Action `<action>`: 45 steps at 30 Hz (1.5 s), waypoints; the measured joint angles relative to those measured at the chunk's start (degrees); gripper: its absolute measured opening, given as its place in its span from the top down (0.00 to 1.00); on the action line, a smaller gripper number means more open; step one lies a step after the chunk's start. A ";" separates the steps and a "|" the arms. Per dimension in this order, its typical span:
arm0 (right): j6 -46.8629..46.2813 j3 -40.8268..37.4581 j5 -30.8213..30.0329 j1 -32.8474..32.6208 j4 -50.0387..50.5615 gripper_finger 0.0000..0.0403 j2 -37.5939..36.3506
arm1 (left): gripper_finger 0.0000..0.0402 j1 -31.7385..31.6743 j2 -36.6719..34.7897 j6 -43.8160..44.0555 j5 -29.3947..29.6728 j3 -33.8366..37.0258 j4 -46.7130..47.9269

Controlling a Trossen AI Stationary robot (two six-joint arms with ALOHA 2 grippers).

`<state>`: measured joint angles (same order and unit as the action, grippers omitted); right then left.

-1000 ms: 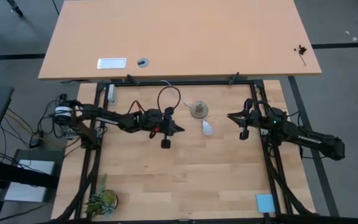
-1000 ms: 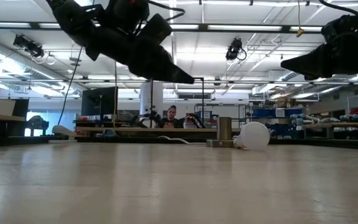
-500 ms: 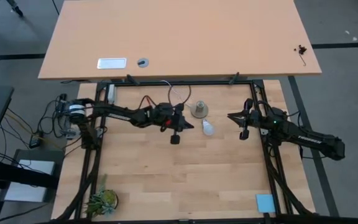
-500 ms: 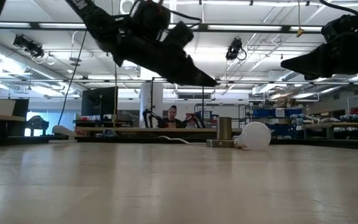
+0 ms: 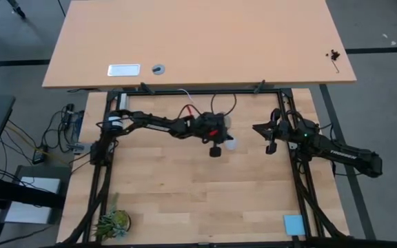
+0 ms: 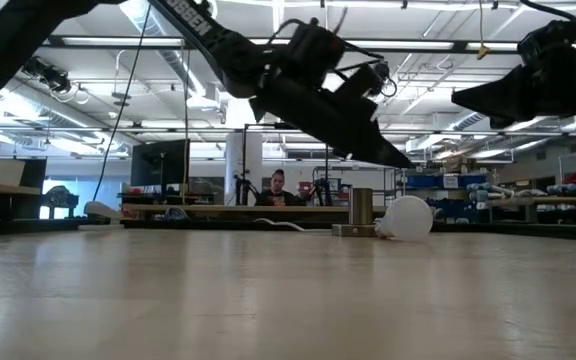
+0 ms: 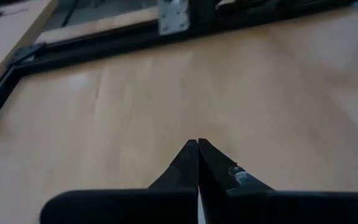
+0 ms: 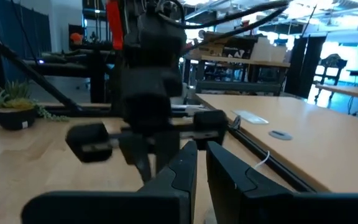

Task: Screw lightbulb
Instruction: Insert the white lightbulb into the gold lamp

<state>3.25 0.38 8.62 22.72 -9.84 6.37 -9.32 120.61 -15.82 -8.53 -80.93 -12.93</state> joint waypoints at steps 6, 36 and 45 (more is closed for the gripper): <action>-2.84 0.00 0.00 0.00 0.00 0.89 0.00 | 1.00 -1.14 2.15 -0.05 3.09 -2.89 4.46; -3.68 0.00 0.02 -0.02 -2.11 0.89 0.00 | 1.00 2.31 2.13 -8.97 1.26 -2.91 10.09; -3.67 0.00 0.02 -0.02 -2.11 0.89 0.00 | 1.00 0.05 2.20 0.18 3.35 -4.51 4.24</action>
<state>-0.42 0.38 8.64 22.70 -11.94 6.37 -9.27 122.81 -15.64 -5.18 -85.44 -8.68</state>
